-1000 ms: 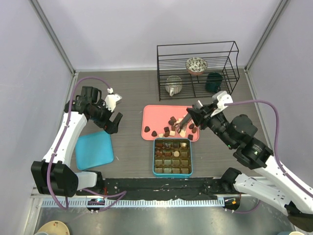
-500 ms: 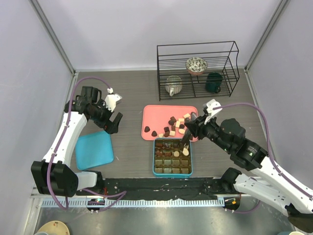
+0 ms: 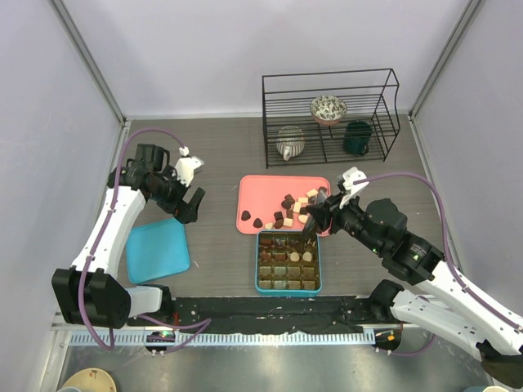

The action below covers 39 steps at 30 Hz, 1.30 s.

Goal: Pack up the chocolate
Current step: Place the fake chocolate in the packing box.

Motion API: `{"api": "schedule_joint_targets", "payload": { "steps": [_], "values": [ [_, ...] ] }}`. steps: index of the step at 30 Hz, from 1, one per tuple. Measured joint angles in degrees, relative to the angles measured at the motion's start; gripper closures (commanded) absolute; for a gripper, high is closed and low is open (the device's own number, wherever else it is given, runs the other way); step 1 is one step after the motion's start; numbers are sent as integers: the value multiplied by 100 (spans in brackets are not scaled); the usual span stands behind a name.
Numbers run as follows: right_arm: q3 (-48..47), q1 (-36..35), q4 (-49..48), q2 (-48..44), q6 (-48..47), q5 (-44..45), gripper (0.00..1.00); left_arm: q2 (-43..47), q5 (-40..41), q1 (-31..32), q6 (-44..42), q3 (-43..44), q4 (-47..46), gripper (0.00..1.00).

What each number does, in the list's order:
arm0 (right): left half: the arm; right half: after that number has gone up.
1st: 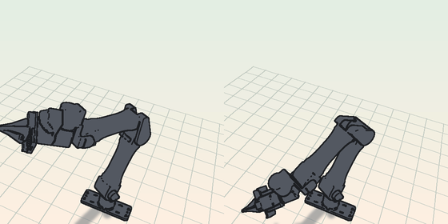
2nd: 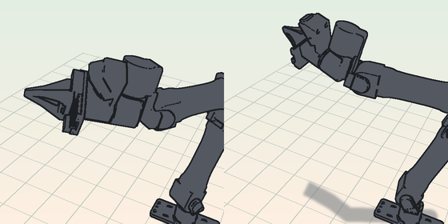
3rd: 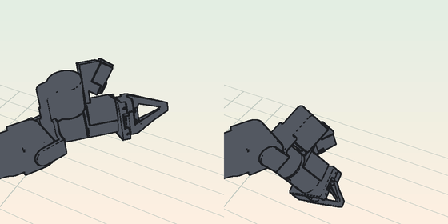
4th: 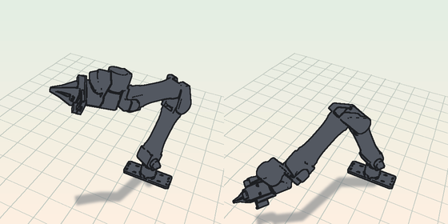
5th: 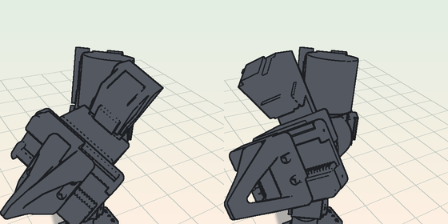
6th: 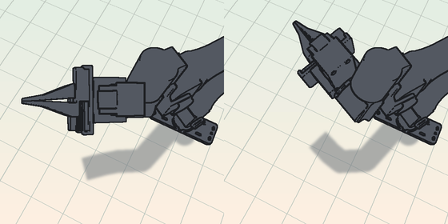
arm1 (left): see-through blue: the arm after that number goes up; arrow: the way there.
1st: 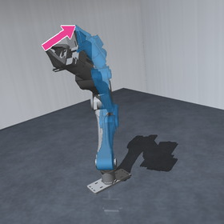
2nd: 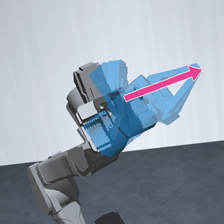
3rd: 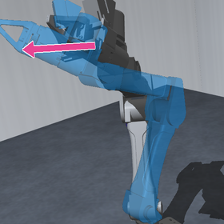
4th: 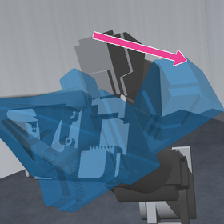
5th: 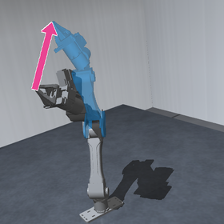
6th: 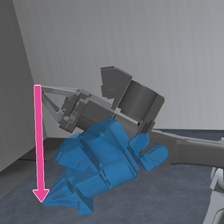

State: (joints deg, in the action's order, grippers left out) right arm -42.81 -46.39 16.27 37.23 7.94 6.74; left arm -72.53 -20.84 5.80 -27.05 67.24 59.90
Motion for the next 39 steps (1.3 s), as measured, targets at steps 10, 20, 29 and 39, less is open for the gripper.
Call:
{"api": "schedule_joint_targets", "payload": {
  "steps": [10, 20, 29, 39],
  "values": [
    [-55, 0, -376, 168, -197, 173, 67, 0, 0, 0, -2, 0, 7, 0],
    [-400, 0, -1827, 1558, -852, 476, 67, 0, -4, 0, 0, 0, 11, 0],
    [-553, 341, -3191, 3010, -1285, 584, 67, 0, 4, 0, -9, 0, 13, 0],
    [-586, 931, -4142, 3912, -1250, 503, 66, 0, 9, 0, -20, 0, 11, 0]
  ]
}}
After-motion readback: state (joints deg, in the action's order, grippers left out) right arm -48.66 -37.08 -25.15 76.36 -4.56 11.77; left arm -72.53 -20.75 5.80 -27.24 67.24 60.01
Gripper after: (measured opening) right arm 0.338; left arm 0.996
